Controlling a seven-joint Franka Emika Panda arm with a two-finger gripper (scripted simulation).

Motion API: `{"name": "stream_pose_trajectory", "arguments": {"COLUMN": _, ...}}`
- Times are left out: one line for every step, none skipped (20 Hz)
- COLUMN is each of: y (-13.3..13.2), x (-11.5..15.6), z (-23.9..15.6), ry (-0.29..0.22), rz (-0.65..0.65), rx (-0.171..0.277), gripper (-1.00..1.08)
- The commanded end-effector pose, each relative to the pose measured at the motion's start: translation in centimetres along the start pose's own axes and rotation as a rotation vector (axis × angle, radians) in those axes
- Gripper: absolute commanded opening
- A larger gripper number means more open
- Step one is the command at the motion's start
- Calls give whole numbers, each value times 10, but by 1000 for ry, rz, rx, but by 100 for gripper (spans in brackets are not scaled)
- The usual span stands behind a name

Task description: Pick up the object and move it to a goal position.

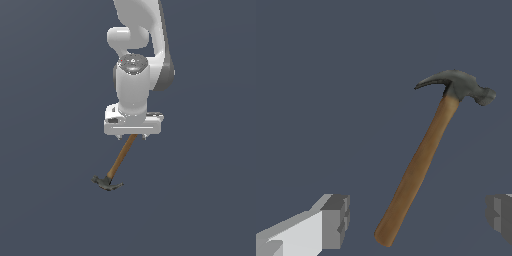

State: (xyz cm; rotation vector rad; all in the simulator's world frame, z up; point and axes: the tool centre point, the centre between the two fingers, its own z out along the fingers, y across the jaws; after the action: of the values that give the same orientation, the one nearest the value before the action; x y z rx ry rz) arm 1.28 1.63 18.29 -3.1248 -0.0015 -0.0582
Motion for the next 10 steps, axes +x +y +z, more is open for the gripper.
{"name": "stream_pose_trajectory", "arguments": {"y": 0, "x": 0, "z": 0, "ry": 0, "rz": 2, "rx": 0, "gripper": 100}}
{"name": "stream_pose_trajectory", "arguments": {"y": 0, "x": 0, "z": 1, "ry": 0, "rz": 3, "rx": 0, "gripper": 100}}
{"name": "stream_pose_trajectory", "arguments": {"y": 1, "x": 0, "z": 1, "ry": 0, "rz": 6, "rx": 0, "gripper": 100}}
{"name": "stream_pose_trajectory", "arguments": {"y": 1, "x": 0, "z": 2, "ry": 0, "rz": 11, "rx": 1, "gripper": 100}}
{"name": "stream_pose_trajectory", "arguments": {"y": 1, "x": 1, "z": 3, "ry": -1, "rz": 17, "rx": 1, "gripper": 100}}
{"name": "stream_pose_trajectory", "arguments": {"y": 1, "x": 1, "z": 4, "ry": -1, "rz": 24, "rx": 1, "gripper": 100}}
{"name": "stream_pose_trajectory", "arguments": {"y": 2, "x": 1, "z": 6, "ry": -2, "rz": 34, "rx": 1, "gripper": 100}}
{"name": "stream_pose_trajectory", "arguments": {"y": 2, "x": 2, "z": 8, "ry": -2, "rz": 44, "rx": 1, "gripper": 100}}
{"name": "stream_pose_trajectory", "arguments": {"y": 3, "x": 2, "z": 10, "ry": -3, "rz": 57, "rx": 2, "gripper": 100}}
{"name": "stream_pose_trajectory", "arguments": {"y": 3, "x": 3, "z": 13, "ry": -4, "rz": 71, "rx": 2, "gripper": 100}}
